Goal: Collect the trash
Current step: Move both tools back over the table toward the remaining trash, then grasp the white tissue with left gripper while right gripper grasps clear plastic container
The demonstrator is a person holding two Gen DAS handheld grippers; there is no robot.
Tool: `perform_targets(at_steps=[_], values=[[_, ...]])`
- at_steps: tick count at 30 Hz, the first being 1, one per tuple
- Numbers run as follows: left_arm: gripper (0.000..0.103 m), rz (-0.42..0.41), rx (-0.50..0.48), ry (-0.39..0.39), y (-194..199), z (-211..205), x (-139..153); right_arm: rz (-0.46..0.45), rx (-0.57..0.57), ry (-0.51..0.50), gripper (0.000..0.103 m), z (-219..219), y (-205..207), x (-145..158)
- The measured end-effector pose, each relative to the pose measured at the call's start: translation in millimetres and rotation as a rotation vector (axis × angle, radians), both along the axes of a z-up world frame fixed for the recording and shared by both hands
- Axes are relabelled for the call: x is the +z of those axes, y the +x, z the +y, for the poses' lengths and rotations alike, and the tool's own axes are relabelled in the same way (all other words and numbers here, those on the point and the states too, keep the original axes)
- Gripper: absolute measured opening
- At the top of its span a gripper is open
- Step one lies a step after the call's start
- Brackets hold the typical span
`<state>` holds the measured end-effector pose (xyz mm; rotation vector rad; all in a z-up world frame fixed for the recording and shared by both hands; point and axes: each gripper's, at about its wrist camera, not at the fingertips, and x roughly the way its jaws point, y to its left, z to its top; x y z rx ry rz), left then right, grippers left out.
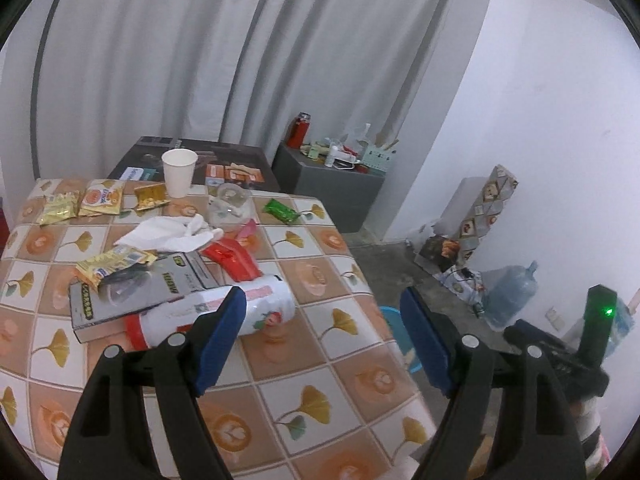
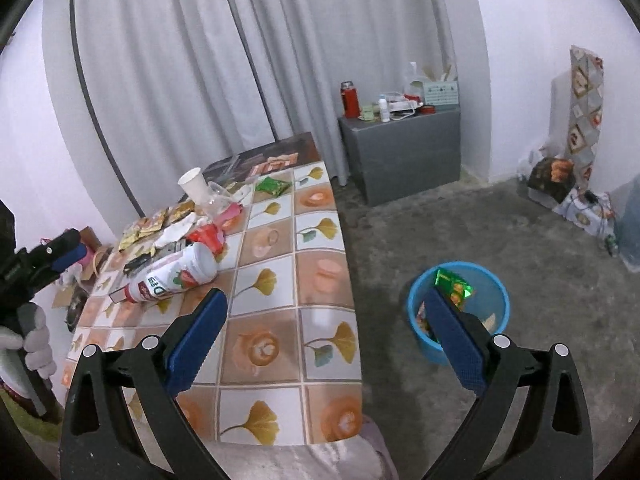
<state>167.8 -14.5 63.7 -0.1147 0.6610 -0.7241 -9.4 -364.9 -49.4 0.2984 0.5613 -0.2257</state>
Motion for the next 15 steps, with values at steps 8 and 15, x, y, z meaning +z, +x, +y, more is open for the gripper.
perform_targets(at_steps=[8,15], values=[[0.077,-0.024,0.079,0.059,24.2,8.0,-12.9,0.020,0.074,0.129,0.095,-14.2,37.3,-6.5],[0.077,-0.008,0.164,0.094,60.3,24.7,-27.3,0.049,0.178,0.185,0.095,-7.7,94.8,-4.5]])
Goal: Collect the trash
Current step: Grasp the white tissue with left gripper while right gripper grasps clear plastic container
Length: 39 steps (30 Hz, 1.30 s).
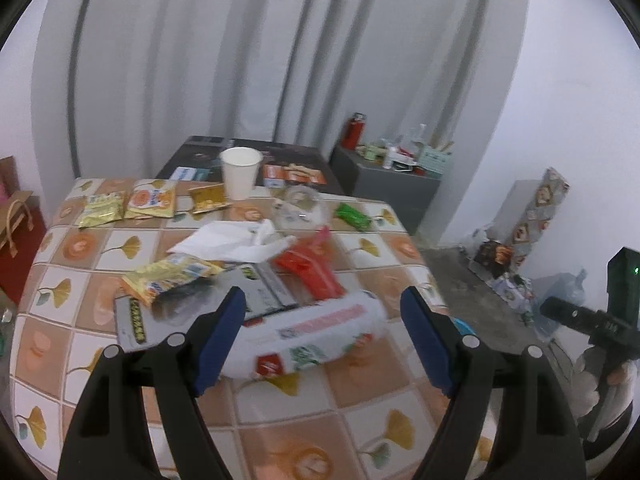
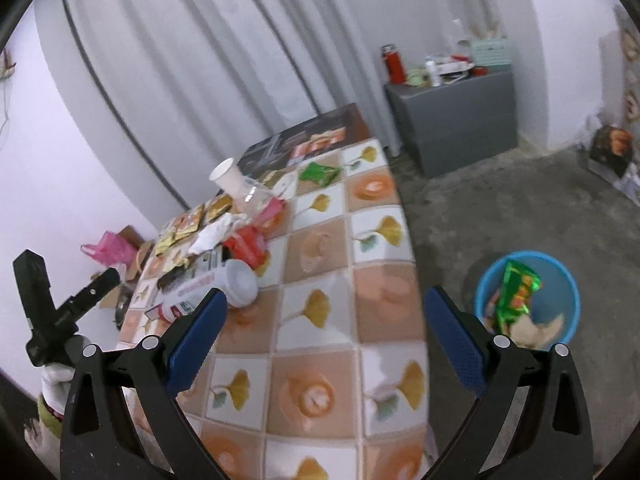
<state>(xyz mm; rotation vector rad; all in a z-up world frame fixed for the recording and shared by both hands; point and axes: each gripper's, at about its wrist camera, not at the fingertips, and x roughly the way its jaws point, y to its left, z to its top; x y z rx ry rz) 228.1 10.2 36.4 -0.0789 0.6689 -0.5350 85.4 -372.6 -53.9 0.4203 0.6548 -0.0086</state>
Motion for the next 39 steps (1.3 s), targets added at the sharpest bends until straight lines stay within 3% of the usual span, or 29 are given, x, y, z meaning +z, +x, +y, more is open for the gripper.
perform_targets(at_steps=[7,13,17,22,27,32,39], values=[[0.077,0.048,0.014,-0.001,37.4,7.0,-8.1,0.008,0.141,0.058,0.092,11.1,76.6,9.9],[0.076,0.040,-0.107,0.120,77.5,-29.2,-15.0,0.008,0.271,0.065,0.086,27.6,156.7,19.8],[0.074,0.097,-0.158,0.231,115.9,-60.3,-36.2,0.031,0.385,0.035,0.084,50.4,223.9,17.0],[0.071,0.166,-0.123,0.306,160.4,-76.5,-62.2,0.068,0.484,-0.059,0.084,79.9,293.0,4.6],[0.059,0.205,-0.091,0.374,185.6,-81.3,-81.8,0.134,0.521,-0.136,0.083,97.0,340.6,-17.9],[0.041,0.259,-0.069,0.370,200.1,-78.4,-93.2,0.212,0.550,-0.156,0.075,107.6,368.8,-39.8],[0.017,0.288,-0.066,0.388,203.9,-73.8,-96.7,0.277,0.588,-0.128,0.048,111.7,374.9,-54.9]])
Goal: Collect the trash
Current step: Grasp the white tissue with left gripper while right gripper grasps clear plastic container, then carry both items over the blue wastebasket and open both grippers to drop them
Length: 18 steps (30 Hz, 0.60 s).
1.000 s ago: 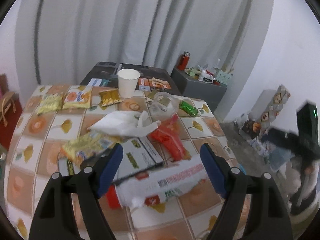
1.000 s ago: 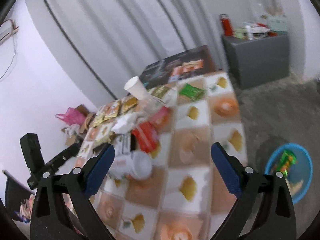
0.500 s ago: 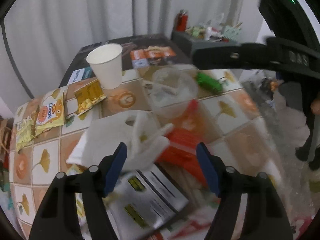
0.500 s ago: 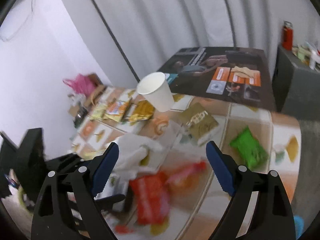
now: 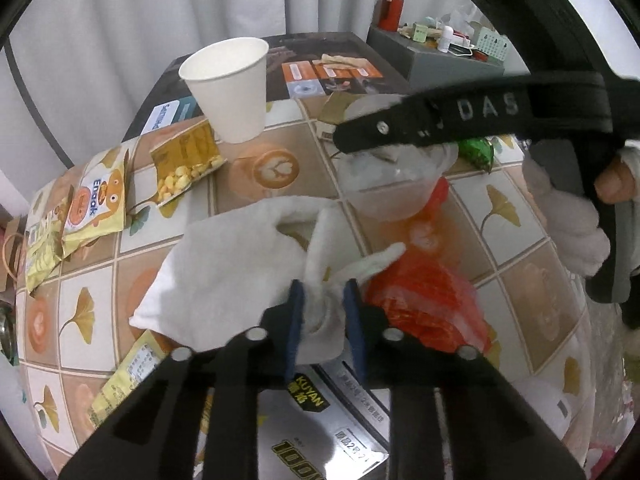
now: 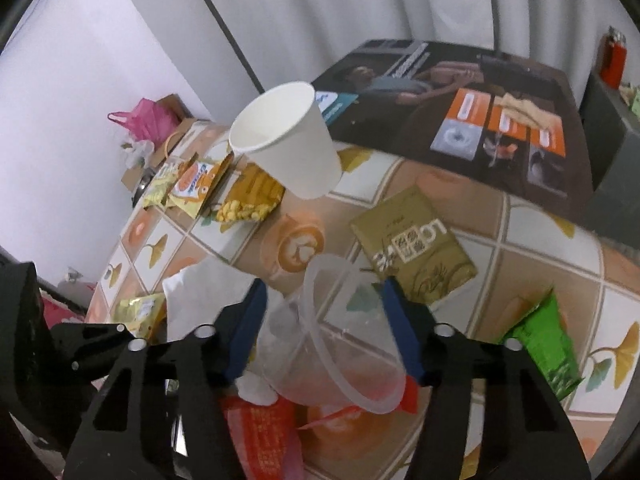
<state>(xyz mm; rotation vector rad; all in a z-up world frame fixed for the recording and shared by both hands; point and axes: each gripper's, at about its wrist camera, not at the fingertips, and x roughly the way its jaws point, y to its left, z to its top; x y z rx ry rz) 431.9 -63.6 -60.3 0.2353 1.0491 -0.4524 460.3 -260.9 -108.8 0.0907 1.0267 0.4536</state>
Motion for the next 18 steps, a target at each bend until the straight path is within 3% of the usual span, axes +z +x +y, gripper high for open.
perform_targets(at_steps=[5,11,12,18], values=[[0.009,-0.003,-0.002,-0.010,0.2,1.9,0.2,0.024,0.001,0.058,0.024,-4.1,-4.9,-2.9],[0.006,-0.039,-0.007,-0.042,-5.1,3.7,8.7,0.026,-0.005,0.071,0.015,-7.0,-16.5,0.5],[0.006,-0.044,-0.006,-0.048,-5.1,4.1,10.5,0.025,-0.006,0.074,0.009,-7.6,-18.8,2.0],[0.005,-0.101,0.009,-0.108,-11.7,13.8,35.7,-0.001,-0.038,0.130,0.009,-22.1,-33.9,20.5]])
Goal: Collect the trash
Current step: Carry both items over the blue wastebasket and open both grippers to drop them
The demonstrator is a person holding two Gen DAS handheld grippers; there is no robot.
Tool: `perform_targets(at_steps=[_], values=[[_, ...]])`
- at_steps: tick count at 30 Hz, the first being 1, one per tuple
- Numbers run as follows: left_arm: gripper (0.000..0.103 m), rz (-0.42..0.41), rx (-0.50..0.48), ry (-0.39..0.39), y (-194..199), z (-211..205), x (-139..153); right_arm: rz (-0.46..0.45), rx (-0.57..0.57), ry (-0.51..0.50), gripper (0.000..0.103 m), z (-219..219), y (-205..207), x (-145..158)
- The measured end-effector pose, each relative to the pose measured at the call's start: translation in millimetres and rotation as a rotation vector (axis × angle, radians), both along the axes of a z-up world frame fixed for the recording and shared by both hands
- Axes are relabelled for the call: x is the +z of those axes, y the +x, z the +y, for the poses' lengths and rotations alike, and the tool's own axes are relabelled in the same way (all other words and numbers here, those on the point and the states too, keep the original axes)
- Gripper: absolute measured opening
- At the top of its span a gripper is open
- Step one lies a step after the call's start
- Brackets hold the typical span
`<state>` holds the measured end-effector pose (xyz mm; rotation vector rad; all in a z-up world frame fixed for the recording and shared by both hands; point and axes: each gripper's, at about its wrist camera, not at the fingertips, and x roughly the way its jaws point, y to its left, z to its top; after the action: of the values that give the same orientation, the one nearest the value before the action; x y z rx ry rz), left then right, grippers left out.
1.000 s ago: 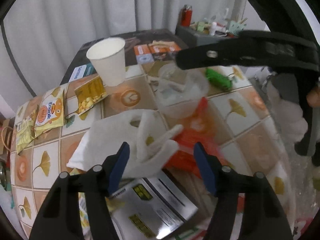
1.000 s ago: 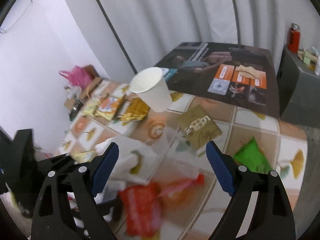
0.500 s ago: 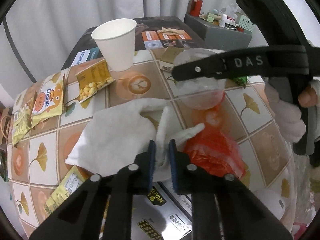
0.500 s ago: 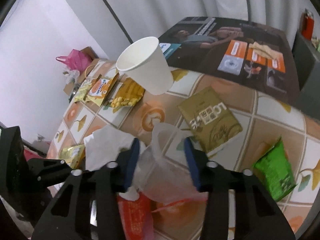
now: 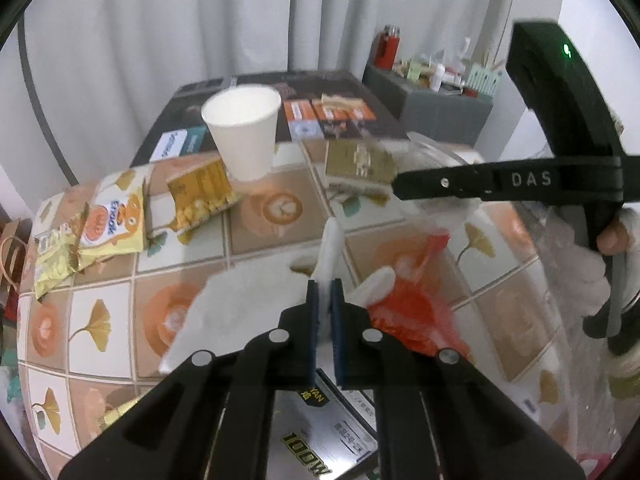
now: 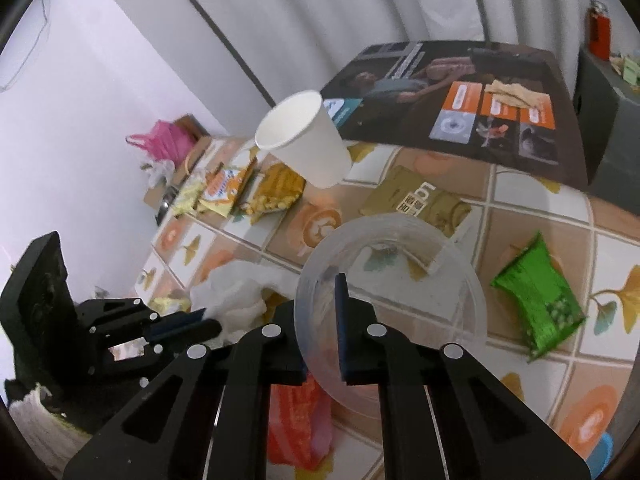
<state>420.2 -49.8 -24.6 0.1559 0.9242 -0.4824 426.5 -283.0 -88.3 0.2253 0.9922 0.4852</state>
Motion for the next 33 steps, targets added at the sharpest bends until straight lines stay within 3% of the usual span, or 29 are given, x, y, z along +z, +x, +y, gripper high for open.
perform_targets(at_steps=[10,19,26,33], values=[[0.005,-0.122,0.009,-0.096,-32.2,14.6,62.9,-0.076,-0.053,0.089,0.009,-23.7,-36.6,52.3],[0.005,-0.197,-0.064,-0.191,-87.7,2.8,120.7,-0.176,-0.126,0.133,0.009,-65.0,-130.6,113.4],[0.005,-0.206,-0.191,-0.242,-143.3,-44.8,142.4,-0.187,-0.247,0.147,0.009,-119.2,-215.6,127.7],[0.005,-0.126,-0.349,-0.284,-185.4,-120.5,136.2,-0.161,-0.416,0.157,0.009,-180.4,-293.3,112.9]])
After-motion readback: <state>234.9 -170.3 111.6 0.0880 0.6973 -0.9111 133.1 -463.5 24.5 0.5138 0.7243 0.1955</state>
